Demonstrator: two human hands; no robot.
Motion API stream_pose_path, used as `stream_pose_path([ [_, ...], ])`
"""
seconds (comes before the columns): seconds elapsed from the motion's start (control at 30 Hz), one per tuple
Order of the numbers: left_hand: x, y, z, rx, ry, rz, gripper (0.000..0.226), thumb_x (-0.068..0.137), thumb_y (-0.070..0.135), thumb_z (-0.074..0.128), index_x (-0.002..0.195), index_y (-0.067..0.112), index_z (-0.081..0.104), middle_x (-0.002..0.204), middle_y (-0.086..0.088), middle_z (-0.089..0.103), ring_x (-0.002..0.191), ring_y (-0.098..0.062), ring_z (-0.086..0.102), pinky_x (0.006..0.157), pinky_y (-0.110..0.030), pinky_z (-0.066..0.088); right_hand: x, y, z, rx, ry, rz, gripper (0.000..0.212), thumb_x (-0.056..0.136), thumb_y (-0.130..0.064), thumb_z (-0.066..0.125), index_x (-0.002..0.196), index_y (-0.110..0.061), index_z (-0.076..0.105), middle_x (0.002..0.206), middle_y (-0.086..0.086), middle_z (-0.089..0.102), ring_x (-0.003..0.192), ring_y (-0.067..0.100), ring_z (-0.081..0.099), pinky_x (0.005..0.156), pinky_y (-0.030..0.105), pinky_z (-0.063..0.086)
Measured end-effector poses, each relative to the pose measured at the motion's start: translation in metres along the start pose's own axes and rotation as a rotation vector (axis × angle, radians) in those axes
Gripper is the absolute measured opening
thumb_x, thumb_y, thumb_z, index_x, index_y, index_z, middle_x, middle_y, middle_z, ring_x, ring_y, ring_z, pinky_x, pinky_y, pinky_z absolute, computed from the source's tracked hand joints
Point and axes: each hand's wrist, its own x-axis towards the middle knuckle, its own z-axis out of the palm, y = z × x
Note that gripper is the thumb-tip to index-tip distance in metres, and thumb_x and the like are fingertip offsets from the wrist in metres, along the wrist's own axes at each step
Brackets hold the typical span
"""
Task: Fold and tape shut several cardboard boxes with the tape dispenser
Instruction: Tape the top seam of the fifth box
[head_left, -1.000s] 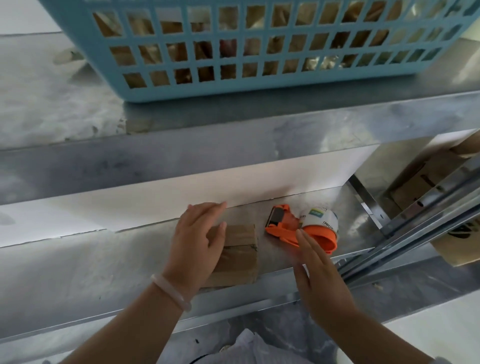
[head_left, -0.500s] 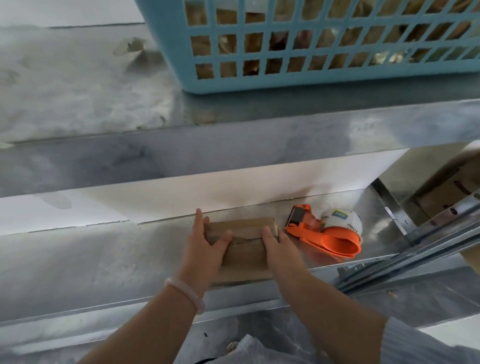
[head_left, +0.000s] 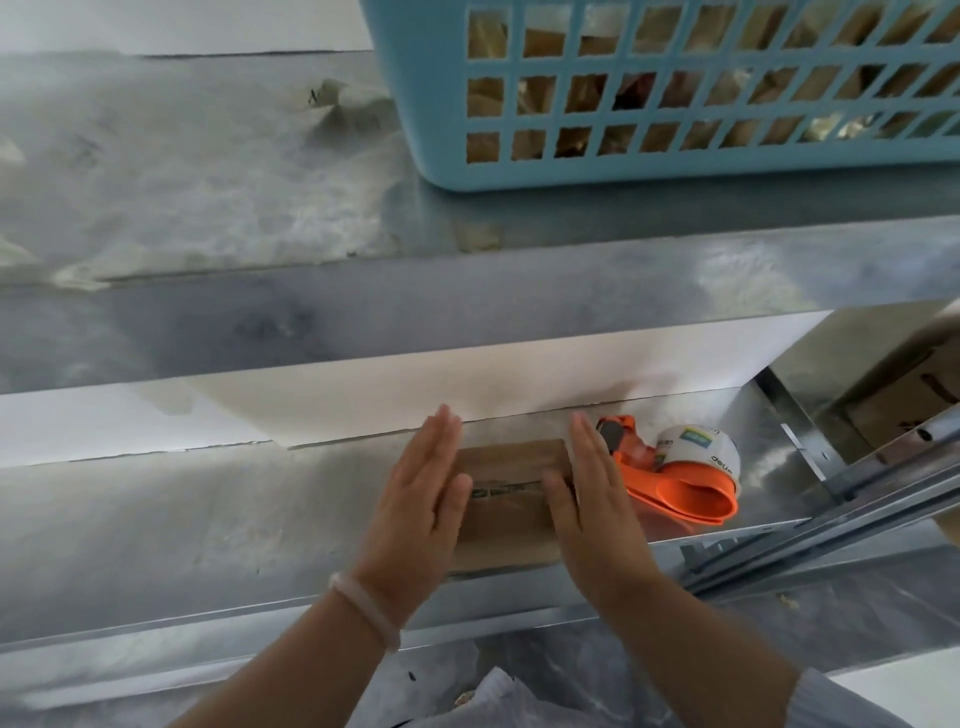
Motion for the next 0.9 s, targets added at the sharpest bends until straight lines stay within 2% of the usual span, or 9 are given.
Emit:
stream_pose_path([
  [0.07, -0.005, -0.012, -0.001, 0.258, -0.143, 0.272, 0.049, 0.104, 0.045, 0.026, 0.146, 0.024, 0.038, 0.154, 0.009, 0.035, 0.146, -0.01, 0.023, 0.12, -0.033, 0.016, -0.002, 0.011, -0.002, -0.219, 0.03, -0.381, 0.052, 0.102, -0.043, 0.035, 0.147, -0.019, 0.041, 0.156, -0.002, 0.034, 0.145, 0.012, 0.027, 0.119, 0.03, 0.022],
  [0.1, -0.006, -0.017, -0.002, 0.357, -0.206, 0.34, 0.049, 0.104, 0.046, 0.025, 0.145, 0.025, 0.042, 0.152, 0.01, 0.038, 0.145, -0.011, 0.026, 0.12, -0.038, 0.016, -0.003, 0.016, -0.001, -0.314, -0.016, -0.515, 0.05, 0.101, -0.043, 0.037, 0.143, -0.017, 0.048, 0.152, -0.001, 0.041, 0.143, 0.015, 0.032, 0.118, 0.035, 0.025],
  [0.17, -0.006, -0.025, -0.002, 0.442, -0.26, 0.382, 0.049, 0.104, 0.046, 0.026, 0.143, 0.026, 0.046, 0.151, 0.011, 0.04, 0.143, -0.011, 0.03, 0.118, -0.041, 0.021, -0.002, 0.023, 0.001, -0.449, -0.098, -0.614, 0.051, 0.098, -0.044, 0.042, 0.14, -0.017, 0.053, 0.147, -0.001, 0.049, 0.141, 0.015, 0.037, 0.116, 0.039, 0.029],
  [0.3, 0.001, -0.033, -0.006, 0.371, -0.212, 0.403, 0.049, 0.1, 0.048, 0.039, 0.135, 0.019, 0.057, 0.145, 0.006, 0.049, 0.139, -0.011, 0.039, 0.113, -0.042, 0.032, 0.012, 0.024, -0.012, -0.449, -0.155, -0.573, 0.058, 0.091, -0.053, 0.049, 0.132, -0.014, 0.061, 0.139, 0.0, 0.057, 0.133, 0.015, 0.049, 0.103, 0.04, 0.049],
  [0.4, -0.005, -0.036, -0.004, 0.322, -0.17, 0.394, 0.051, 0.098, 0.048, 0.046, 0.132, 0.011, 0.06, 0.143, -0.001, 0.051, 0.139, -0.015, 0.04, 0.112, -0.042, 0.036, 0.006, 0.03, -0.01, -0.482, -0.138, -0.57, 0.059, 0.095, -0.053, 0.043, 0.133, -0.012, 0.06, 0.142, 0.002, 0.054, 0.136, 0.016, 0.044, 0.107, 0.034, 0.042],
  [0.6, -0.011, -0.034, -0.001, 0.315, -0.148, 0.313, 0.057, 0.101, 0.05, 0.036, 0.136, 0.008, 0.054, 0.148, -0.005, 0.045, 0.143, -0.015, 0.032, 0.114, -0.035, 0.031, 0.002, 0.029, -0.005, -0.418, -0.111, -0.473, 0.066, 0.099, -0.057, 0.033, 0.138, -0.007, 0.053, 0.148, 0.006, 0.044, 0.141, 0.014, 0.032, 0.112, 0.034, 0.032],
  [0.7, -0.014, -0.032, 0.001, 0.221, -0.158, 0.244, 0.06, 0.101, 0.052, 0.034, 0.141, 0.009, 0.048, 0.153, -0.002, 0.038, 0.147, -0.012, 0.021, 0.119, -0.03, 0.018, -0.008, 0.027, 0.003, -0.257, -0.1, -0.332, 0.073, 0.094, -0.053, 0.044, 0.15, -0.008, 0.032, 0.158, 0.002, 0.024, 0.149, 0.011, 0.015, 0.119, 0.025, 0.018],
  [0.83, -0.021, -0.023, 0.006, 0.108, -0.182, 0.041, 0.073, 0.095, 0.067, 0.017, 0.151, 0.02, 0.015, 0.161, 0.011, 0.004, 0.148, -0.004, -0.005, 0.119, -0.019, 0.0, -0.018, 0.017, 0.009, -0.037, -0.173, -0.117, 0.079, 0.093, -0.054, 0.047, 0.15, -0.035, -0.005, 0.161, -0.018, -0.01, 0.146, -0.004, -0.008, 0.113, 0.007, -0.001],
  [0.9, -0.02, -0.022, 0.006, 0.108, -0.213, -0.001, 0.078, 0.09, 0.074, 0.01, 0.151, 0.026, 0.011, 0.16, 0.015, -0.002, 0.147, 0.0, -0.01, 0.119, -0.021, 0.0, -0.014, 0.013, 0.007, 0.041, -0.208, -0.021, 0.074, 0.098, -0.043, 0.049, 0.148, -0.042, -0.006, 0.158, -0.024, -0.012, 0.144, -0.008, -0.009, 0.112, 0.006, -0.001],
])
